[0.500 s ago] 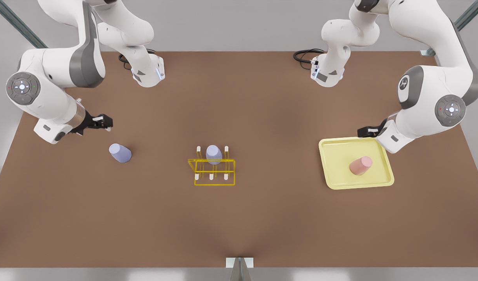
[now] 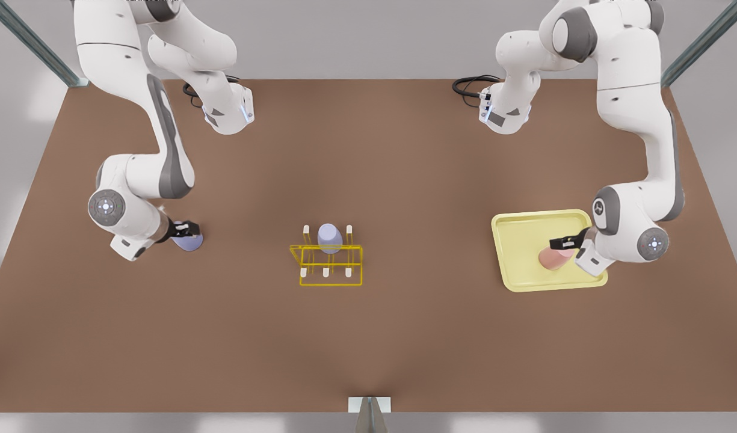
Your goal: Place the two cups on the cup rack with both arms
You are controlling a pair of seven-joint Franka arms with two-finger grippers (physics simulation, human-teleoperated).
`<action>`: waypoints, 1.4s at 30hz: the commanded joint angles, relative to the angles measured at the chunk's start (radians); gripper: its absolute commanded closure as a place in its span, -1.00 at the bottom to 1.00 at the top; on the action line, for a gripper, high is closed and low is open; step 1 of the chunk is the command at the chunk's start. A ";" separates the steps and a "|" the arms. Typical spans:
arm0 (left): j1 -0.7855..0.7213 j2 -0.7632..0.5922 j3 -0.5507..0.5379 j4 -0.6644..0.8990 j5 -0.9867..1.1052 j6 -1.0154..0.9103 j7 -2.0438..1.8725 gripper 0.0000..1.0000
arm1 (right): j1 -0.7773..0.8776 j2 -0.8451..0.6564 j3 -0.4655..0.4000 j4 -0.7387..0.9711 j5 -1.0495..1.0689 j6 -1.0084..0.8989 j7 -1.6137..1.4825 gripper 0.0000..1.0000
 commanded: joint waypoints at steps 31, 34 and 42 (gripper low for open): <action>0.018 0.057 -0.001 -0.132 -0.025 0.287 0.094 -0.73 | -0.140 -0.013 0.000 -0.410 0.019 0.571 -0.098 -1.00; 0.018 0.057 -0.001 -0.131 -0.025 0.288 0.092 -0.73 | -0.148 -0.010 0.000 -0.444 0.019 0.615 -0.098 -1.00; 0.018 0.068 -0.003 -0.124 -0.028 0.322 0.091 -0.79 | -0.151 0.047 0.000 -0.452 0.019 0.669 -0.096 -1.00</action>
